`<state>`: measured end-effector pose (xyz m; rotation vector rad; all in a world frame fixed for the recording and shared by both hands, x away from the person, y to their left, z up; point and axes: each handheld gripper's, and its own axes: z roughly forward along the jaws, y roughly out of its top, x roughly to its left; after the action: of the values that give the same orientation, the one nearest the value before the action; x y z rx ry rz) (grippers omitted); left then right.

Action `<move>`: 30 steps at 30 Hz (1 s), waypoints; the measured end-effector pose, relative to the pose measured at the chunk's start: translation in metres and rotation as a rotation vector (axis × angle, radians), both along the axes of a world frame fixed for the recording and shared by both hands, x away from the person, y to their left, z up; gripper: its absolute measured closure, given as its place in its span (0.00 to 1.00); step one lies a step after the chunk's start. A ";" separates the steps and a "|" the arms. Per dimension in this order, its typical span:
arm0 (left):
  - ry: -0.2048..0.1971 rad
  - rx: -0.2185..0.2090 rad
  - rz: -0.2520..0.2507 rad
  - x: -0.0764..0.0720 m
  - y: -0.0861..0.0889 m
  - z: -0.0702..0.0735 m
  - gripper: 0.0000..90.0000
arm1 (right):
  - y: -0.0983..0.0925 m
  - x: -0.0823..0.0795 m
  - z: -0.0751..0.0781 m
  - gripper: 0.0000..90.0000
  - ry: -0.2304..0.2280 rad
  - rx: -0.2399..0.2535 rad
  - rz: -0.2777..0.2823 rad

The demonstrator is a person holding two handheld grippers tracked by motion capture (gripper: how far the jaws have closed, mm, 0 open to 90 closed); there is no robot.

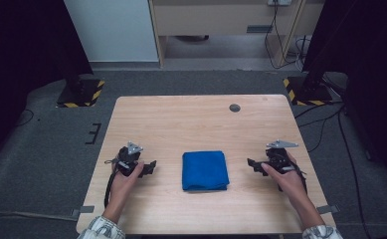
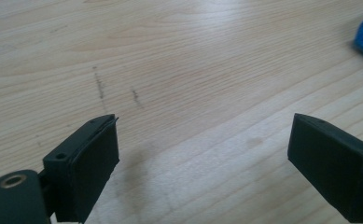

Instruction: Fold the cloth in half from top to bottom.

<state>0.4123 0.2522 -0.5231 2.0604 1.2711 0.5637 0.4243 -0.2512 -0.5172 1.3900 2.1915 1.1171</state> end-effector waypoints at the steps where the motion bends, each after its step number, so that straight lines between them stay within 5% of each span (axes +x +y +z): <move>1: 0.003 0.007 0.005 0.001 0.001 -0.001 0.09 | -0.002 0.002 0.001 0.08 0.003 0.005 -0.011; 13: 0.042 0.005 0.012 0.007 0.004 -0.010 0.08 | -0.020 0.031 -0.007 0.10 0.013 0.000 -0.123; 25: 0.021 -0.011 0.013 0.007 0.004 -0.014 0.02 | -0.013 0.038 -0.018 0.07 0.041 -0.045 -0.152; 30: 0.021 -0.013 0.011 0.007 0.003 -0.014 0.02 | -0.005 0.037 -0.022 0.05 0.005 -0.153 -0.151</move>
<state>0.4191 0.2557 -0.5373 2.0553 1.2958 0.5389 0.4616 -0.2559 -0.5396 1.4631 2.0875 0.8751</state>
